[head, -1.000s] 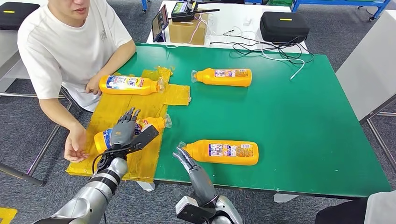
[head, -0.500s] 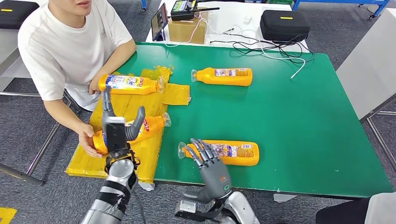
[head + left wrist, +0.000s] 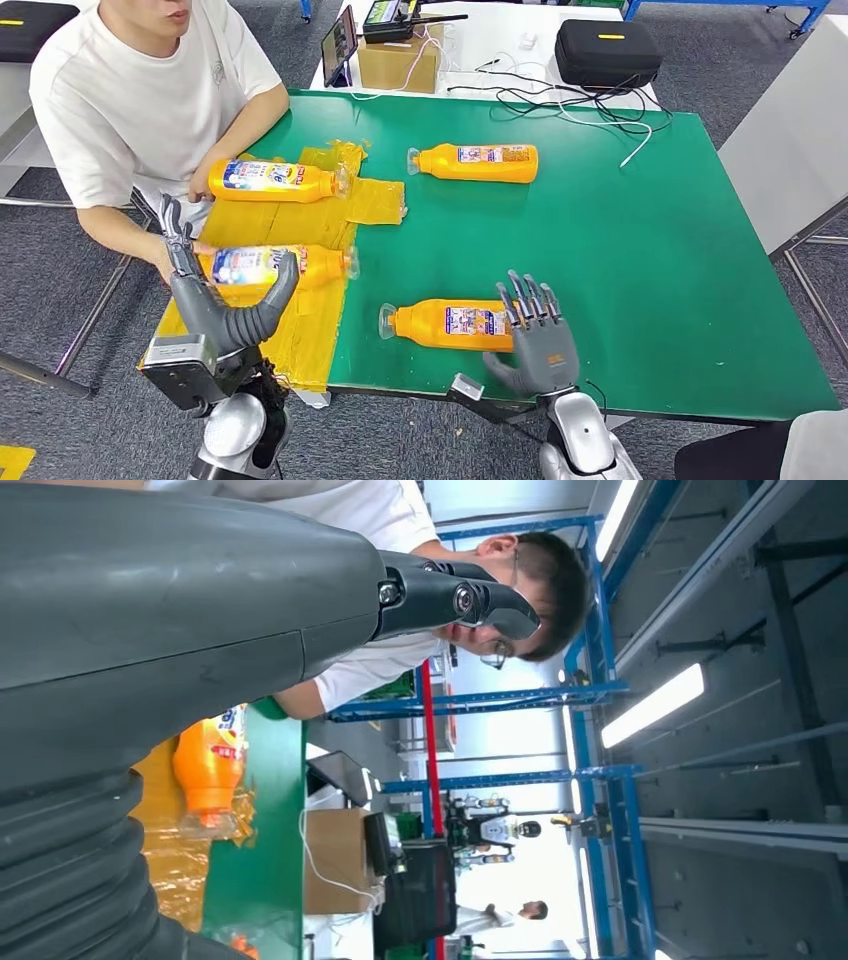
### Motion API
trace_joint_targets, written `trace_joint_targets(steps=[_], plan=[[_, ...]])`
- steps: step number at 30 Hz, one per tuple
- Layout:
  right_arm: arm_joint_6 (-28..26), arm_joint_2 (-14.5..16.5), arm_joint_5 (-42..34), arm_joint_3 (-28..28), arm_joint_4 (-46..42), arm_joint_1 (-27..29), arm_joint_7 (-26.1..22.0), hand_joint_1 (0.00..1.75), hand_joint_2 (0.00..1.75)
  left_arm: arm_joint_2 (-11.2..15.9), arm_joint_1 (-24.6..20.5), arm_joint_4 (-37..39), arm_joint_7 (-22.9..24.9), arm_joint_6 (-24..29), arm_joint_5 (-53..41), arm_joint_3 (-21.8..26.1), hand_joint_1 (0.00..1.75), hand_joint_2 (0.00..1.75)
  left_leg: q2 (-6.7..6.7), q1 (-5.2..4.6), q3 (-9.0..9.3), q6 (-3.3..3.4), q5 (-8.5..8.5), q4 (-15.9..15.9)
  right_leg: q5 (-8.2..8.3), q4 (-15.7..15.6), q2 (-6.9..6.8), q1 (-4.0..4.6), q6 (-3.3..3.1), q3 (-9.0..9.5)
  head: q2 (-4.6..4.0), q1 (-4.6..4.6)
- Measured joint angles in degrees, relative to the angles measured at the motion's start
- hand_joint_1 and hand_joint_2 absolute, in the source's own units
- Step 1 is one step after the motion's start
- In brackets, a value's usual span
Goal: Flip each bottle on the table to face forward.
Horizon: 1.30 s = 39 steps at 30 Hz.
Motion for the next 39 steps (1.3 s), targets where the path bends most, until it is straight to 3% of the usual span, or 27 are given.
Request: trace_joint_targets(steps=[11,19,24,25,29,31,39], plan=[[2.0,-1.0,-3.0,-1.1,4.5,-3.0,0.9,0.00,1.75,0.0,0.5,-1.1,0.7,-0.1,0.2,-1.3,0.00,1.75,-0.01,-0.01,-0.03,0.00,0.00,0.0,0.00,0.0,0.00,-0.01,0.00,-0.02,-0.01,0.00],[5.9,-0.9,-10.7,-2.7,17.6,-10.8,-2.8,0.00,1.75,0.0,-0.8,0.2,1.2,-0.7,0.7,-3.5,0.00,1.75,0.02,-0.01,-0.01,0.02,0.03,0.0,0.04,0.0,0.00,-0.01,0.03,0.00,-0.01,0.00],[10.2,-0.4,-11.9,-3.1,24.1,-15.1,-2.8,0.00,1.75,0.3,-1.4,0.5,1.3,-0.5,0.7,-4.2,0.00,1.75,0.16,0.00,0.07,0.01,0.02,0.0,0.04,0.0,0.05,0.01,0.03,0.01,-0.01,-0.01],[10.9,-0.3,-11.7,-3.1,24.9,-15.8,-2.1,0.07,1.75,0.4,-1.5,0.5,1.5,-0.5,0.6,-4.3,0.00,1.75,0.17,0.00,0.10,0.01,0.01,0.0,0.03,0.0,0.05,0.01,0.03,0.03,-0.01,-0.01],[14.7,0.1,-10.4,-2.9,27.2,-17.9,1.1,1.58,1.75,0.5,-1.5,0.5,2.2,-0.5,0.0,-4.4,0.00,1.75,0.17,0.02,0.27,0.00,0.01,0.0,0.03,0.0,0.05,0.02,0.02,0.17,-0.01,-0.01],[16.3,0.2,-10.3,-2.7,27.9,-18.4,1.5,1.69,1.75,0.5,-1.5,0.5,2.5,-0.6,-0.1,-4.4,0.00,1.75,0.16,0.01,0.34,0.00,0.01,0.0,0.02,0.0,0.05,0.01,0.01,0.24,-0.01,-0.01],[17.1,0.2,-11.6,-2.2,29.5,-19.3,-0.2,1.75,1.75,0.5,-1.6,0.6,2.8,-1.0,-0.2,-4.5,0.00,1.75,0.14,-0.01,0.50,0.05,0.05,0.0,0.05,0.0,0.04,-0.01,0.03,0.43,-0.01,0.00]])
